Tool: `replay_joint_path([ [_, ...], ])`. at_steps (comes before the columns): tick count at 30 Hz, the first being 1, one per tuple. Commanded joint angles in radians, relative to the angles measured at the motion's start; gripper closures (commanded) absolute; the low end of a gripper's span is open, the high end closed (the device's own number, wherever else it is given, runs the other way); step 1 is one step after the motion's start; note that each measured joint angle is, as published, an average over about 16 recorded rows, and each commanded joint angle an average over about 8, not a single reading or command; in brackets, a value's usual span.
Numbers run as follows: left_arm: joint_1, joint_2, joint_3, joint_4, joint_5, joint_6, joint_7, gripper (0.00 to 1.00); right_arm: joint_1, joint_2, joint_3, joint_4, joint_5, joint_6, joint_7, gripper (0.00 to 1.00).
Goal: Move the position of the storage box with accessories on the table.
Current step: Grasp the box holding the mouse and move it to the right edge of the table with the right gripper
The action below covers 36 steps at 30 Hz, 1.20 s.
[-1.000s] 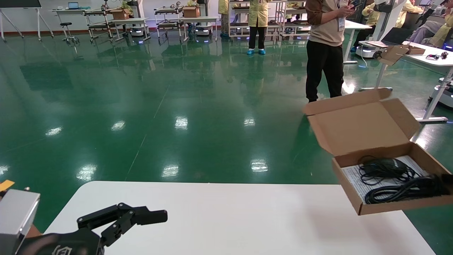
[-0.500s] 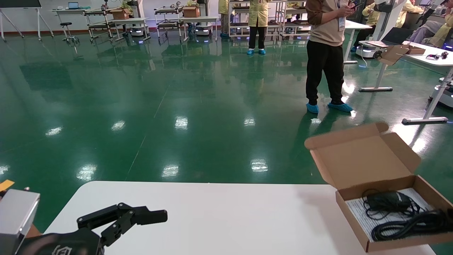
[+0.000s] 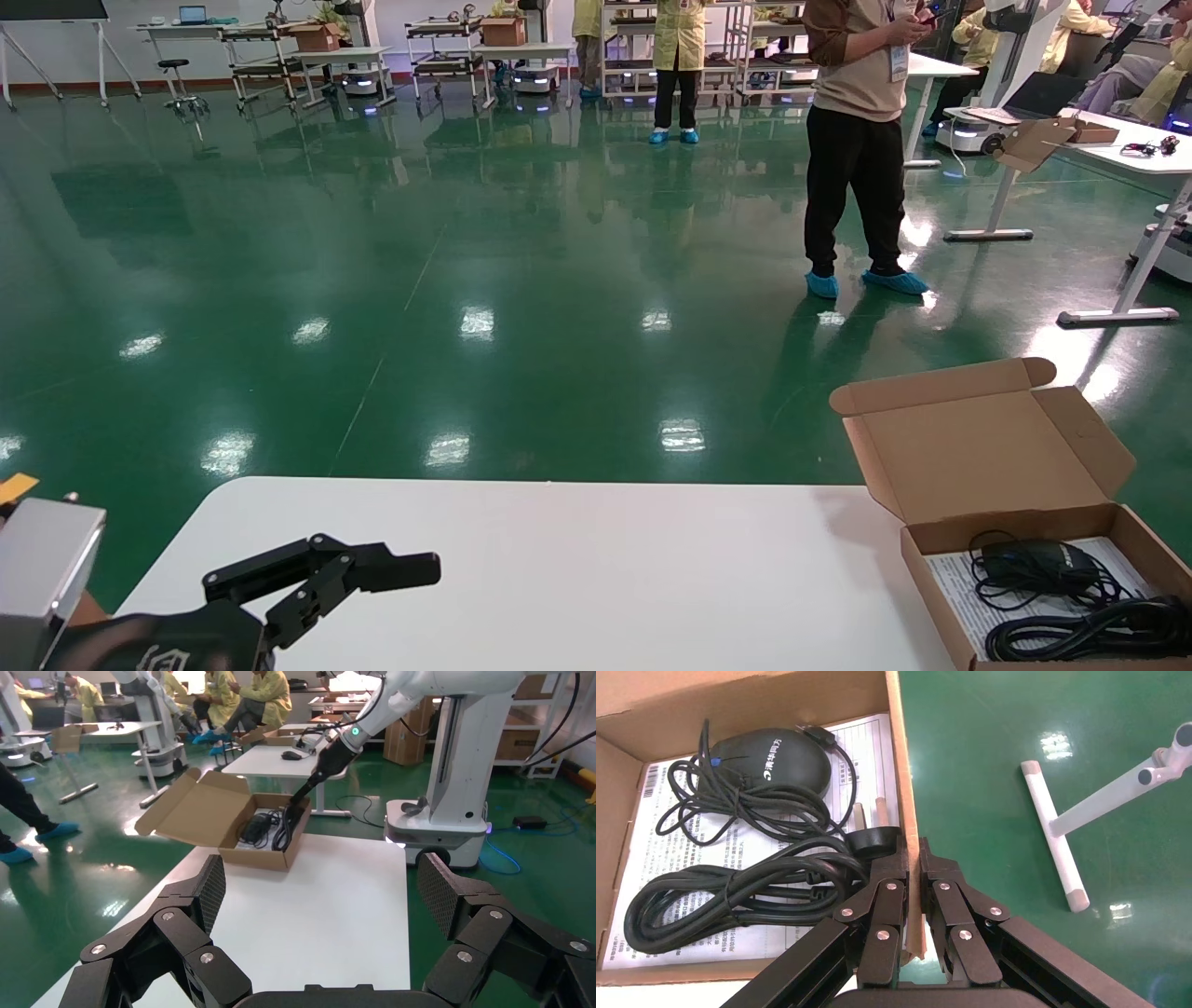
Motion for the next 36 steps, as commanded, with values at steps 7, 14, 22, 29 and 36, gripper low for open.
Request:
replay_joint_path([
  [7,0.000,0.000,0.000,0.000,0.000,0.000,0.000,0.00,-0.045,-0.014,0.015,0.007,0.022,0.014,-0.004,1.00],
  [14,0.000,0.000,0.000,0.000,0.000,0.000,0.000,0.00,-0.060,-0.027,0.023,0.015,0.033,0.021,-0.004,1.00],
  [22,0.000,0.000,0.000,0.000,0.000,0.000,0.000,0.00,-0.081,-0.033,0.027,0.013,0.038,0.051,-0.006,1.00],
  [29,0.000,0.000,0.000,0.000,0.000,0.000,0.000,0.00,-0.101,-0.036,0.030,0.014,0.043,0.062,-0.009,1.00],
  [36,0.000,0.000,0.000,0.000,0.000,0.000,0.000,0.00,-0.112,-0.038,0.033,0.017,0.047,0.074,-0.011,0.72],
])
